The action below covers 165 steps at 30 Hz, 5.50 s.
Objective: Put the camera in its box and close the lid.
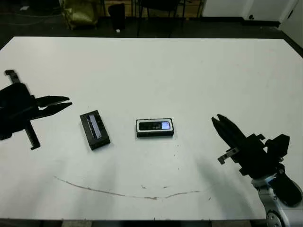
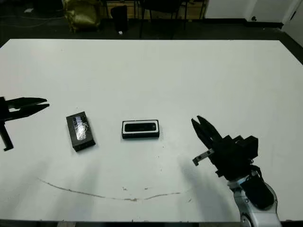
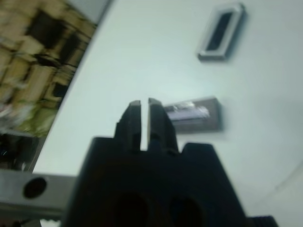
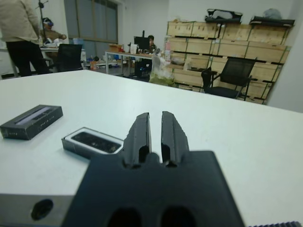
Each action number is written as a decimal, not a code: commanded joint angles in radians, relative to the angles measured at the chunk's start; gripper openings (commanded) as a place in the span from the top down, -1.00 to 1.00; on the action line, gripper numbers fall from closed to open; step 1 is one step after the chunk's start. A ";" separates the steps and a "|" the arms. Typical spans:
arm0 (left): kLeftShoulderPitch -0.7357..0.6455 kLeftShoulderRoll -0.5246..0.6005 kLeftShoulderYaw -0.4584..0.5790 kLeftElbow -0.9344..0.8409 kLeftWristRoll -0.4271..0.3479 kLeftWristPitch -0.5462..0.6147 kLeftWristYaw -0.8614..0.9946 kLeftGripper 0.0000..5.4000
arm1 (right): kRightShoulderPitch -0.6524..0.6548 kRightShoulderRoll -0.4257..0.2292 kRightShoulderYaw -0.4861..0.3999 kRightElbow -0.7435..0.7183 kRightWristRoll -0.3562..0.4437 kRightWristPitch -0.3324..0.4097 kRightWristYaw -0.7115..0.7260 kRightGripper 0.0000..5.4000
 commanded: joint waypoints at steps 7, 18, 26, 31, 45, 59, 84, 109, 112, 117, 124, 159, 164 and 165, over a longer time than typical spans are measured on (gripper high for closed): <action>-0.257 0.015 -0.336 0.059 0.145 0.056 -0.186 1.00 | -0.002 -0.001 -0.009 -0.024 0.036 0.022 -0.053 0.99; -0.376 -0.043 -0.531 0.176 0.257 -0.029 -0.372 1.00 | -0.015 -0.003 -0.033 -0.060 0.086 0.070 -0.110 0.99; -0.415 -0.053 -0.581 0.181 0.329 -0.105 -0.469 1.00 | -0.023 -0.012 -0.038 -0.091 0.086 0.111 -0.142 0.99; -0.426 -0.057 -0.597 0.186 0.354 -0.120 -0.518 1.00 | -0.020 -0.013 -0.038 -0.085 0.094 0.108 -0.136 0.99; -0.466 -0.117 -0.651 0.232 0.419 -0.116 -0.567 1.00 | -0.015 -0.013 -0.035 -0.079 0.103 0.102 -0.130 0.99; -0.469 -0.175 -0.676 0.244 0.465 -0.085 -0.560 1.00 | -0.010 -0.015 -0.034 -0.077 0.097 0.099 -0.127 0.99; -0.460 -0.264 -0.684 0.302 0.460 -0.104 -0.526 1.00 | 0.010 -0.009 -0.029 -0.088 0.102 0.099 -0.129 0.99; -0.439 -0.355 -0.620 0.354 0.451 -0.023 -0.289 1.00 | 0.035 -0.001 -0.001 -0.094 0.076 0.094 -0.148 0.99; -0.429 -0.381 -0.593 0.350 0.417 -0.017 -0.256 1.00 | 0.033 0.002 0.001 -0.088 0.076 0.083 -0.144 0.99; -0.417 -0.428 -0.561 0.350 0.380 -0.051 -0.189 1.00 | 0.034 0.002 0.005 -0.094 0.064 0.096 -0.155 0.99; -0.425 -0.490 -0.552 0.353 0.358 -0.052 -0.121 1.00 | 0.035 -0.002 0.009 -0.105 0.063 0.110 -0.162 0.99; -0.596 -0.188 -0.646 0.612 0.312 -0.058 -0.580 1.00 | 0.037 0.002 0.010 -0.091 0.060 0.098 -0.160 0.99; -0.583 -0.254 -0.676 0.676 0.349 -0.083 -0.583 1.00 | 0.043 -0.001 0.008 -0.101 0.062 0.105 -0.163 0.99; -0.581 -0.265 -0.683 0.692 0.357 -0.091 -0.584 1.00 | 0.044 -0.001 0.008 -0.099 0.061 0.101 -0.161 0.99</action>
